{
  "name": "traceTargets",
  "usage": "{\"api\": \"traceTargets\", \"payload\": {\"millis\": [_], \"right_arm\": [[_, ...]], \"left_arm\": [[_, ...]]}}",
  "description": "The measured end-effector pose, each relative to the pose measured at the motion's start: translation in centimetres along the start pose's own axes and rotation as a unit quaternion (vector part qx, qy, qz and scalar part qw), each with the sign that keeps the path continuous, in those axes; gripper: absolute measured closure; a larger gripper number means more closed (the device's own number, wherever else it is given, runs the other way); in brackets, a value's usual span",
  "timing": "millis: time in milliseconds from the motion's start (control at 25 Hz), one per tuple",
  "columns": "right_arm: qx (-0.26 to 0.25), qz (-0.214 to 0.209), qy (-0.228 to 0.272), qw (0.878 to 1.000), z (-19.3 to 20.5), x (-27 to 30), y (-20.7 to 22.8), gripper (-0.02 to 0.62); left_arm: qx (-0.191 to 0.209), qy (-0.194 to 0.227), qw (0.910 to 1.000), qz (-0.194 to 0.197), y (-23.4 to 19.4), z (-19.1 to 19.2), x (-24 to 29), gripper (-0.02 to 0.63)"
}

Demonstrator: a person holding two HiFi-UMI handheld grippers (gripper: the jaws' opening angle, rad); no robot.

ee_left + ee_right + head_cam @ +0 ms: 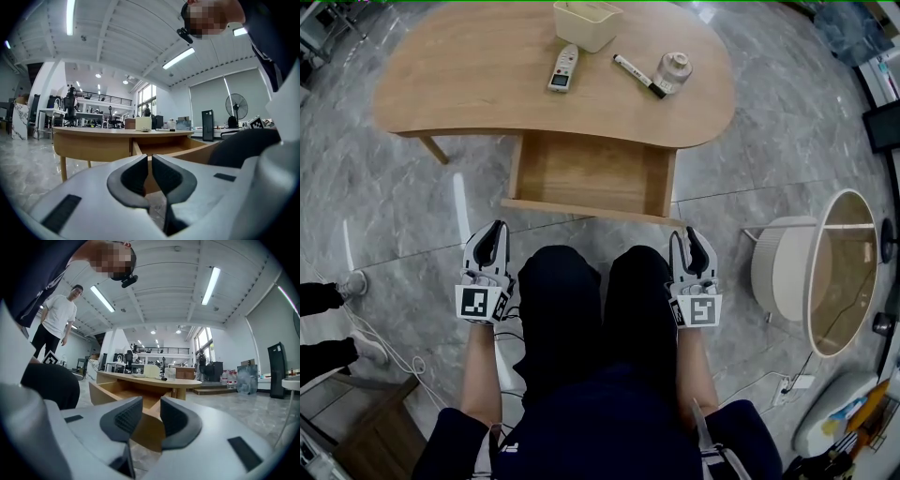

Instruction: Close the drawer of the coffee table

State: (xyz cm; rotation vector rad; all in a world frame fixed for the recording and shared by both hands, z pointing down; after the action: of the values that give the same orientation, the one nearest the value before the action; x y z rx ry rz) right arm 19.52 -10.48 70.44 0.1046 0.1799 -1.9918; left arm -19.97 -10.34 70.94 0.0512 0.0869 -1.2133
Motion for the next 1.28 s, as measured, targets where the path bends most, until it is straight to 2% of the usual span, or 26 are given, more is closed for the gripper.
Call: {"api": "traceTargets", "payload": {"millis": [160,360,480,680,920,1280], "right_arm": [[-0.003,0.008,-0.018,1.000,1.9,-0.6,0.4,0.419],[-0.003,0.005,-0.033,0.999,3.5,-0.6,0.6,0.386],[0.003,0.012,-0.038,0.999,4.5,-0.4,0.9,0.367],[0.005,0.020,-0.049,0.999,5.8,0.0,1.3,0.347],[0.015,0.036,-0.046,0.998,6.2,0.3,1.4,0.345],[0.006,0.036,-0.048,0.998,5.9,0.6,1.0,0.373]], "left_arm": [[-0.001,-0.015,0.9999,0.002,-0.1,2.2,-0.1,0.577],[-0.010,-0.014,0.9999,-0.001,-0.3,3.6,0.1,0.573],[-0.012,-0.017,0.9998,-0.003,-0.4,4.3,0.6,0.510],[-0.009,-0.020,0.9997,-0.014,-0.9,5.1,1.3,0.488],[-0.012,-0.014,0.9992,-0.034,-1.8,5.2,2.5,0.471],[-0.012,-0.010,0.9995,-0.029,-1.8,5.1,3.0,0.470]]}}
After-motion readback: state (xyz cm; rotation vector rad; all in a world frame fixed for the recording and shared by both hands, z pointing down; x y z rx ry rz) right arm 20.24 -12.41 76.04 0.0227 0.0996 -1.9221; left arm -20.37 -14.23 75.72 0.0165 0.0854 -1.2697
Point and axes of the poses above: the fingertips, and each gripper's own axes: x forward along the fingers, y to its right, z out of its underside, the point moved 5 cm from there along -x, backward along the fingers, and after that the axes turned 15 degrees about y, right-handed, at the moved point
